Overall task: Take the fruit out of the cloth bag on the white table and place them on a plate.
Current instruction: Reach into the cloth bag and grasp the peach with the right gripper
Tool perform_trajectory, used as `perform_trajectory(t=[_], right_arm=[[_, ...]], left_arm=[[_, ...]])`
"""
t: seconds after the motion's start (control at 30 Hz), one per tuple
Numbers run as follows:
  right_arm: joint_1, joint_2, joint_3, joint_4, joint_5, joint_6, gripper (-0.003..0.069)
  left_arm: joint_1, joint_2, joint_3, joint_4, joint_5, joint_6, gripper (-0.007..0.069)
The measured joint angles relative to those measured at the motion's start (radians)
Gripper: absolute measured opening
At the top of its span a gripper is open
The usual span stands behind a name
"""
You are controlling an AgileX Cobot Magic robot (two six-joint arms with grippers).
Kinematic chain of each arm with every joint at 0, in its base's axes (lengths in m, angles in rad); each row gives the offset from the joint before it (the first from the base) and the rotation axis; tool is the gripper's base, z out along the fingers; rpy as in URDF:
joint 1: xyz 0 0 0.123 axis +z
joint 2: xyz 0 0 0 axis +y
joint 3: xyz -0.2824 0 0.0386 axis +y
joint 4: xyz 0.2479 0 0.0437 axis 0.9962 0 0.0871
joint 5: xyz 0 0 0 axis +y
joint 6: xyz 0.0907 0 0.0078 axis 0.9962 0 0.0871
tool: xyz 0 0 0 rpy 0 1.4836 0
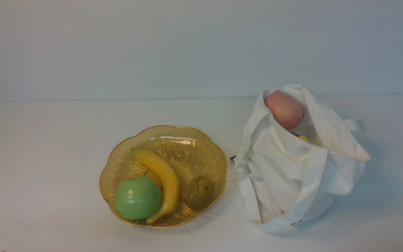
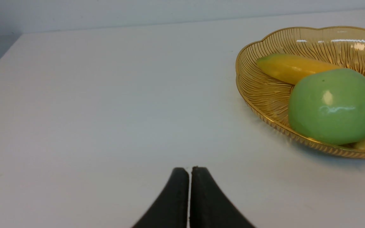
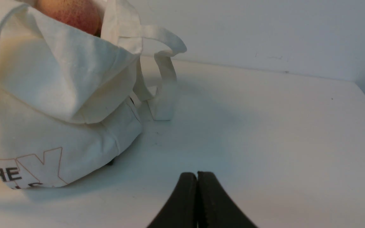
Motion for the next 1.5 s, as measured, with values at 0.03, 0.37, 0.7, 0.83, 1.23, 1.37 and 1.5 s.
perform_trajectory(t=[0.03, 0.37, 0.7, 0.83, 1.23, 1.37, 1.5], right_arm=[[0.000, 0.000, 0.000, 0.000, 0.000, 0.000, -0.0010], [0.000, 0.000, 0.000, -0.006, 0.000, 0.000, -0.0010], [0.002, 0.000, 0.008, 0.479, -0.322, 0.249, -0.0010], [0.002, 0.000, 0.008, 0.569, -0.385, 0.267, -0.0010], [0.044, 0.347, -0.648, 0.418, 0.075, 0.115, -0.0010], [0.047, 0.667, -0.936, 0.341, 0.437, -0.025, -0.0010], [0.057, 0.977, -1.158, 0.355, 0.655, -0.198, -0.0010]], left_arm=[[0.000, 0.000, 0.000, 0.000, 0.000, 0.000, -0.0008], [0.000, 0.000, 0.000, 0.000, 0.000, 0.000, -0.0008], [0.000, 0.000, 0.000, 0.000, 0.000, 0.000, -0.0008], [0.000, 0.000, 0.000, 0.000, 0.000, 0.000, -0.0008], [0.000, 0.000, 0.000, -0.001, 0.000, 0.000, -0.0008], [0.000, 0.000, 0.000, -0.001, 0.000, 0.000, -0.0008], [0.000, 0.000, 0.000, -0.001, 0.000, 0.000, -0.0008]])
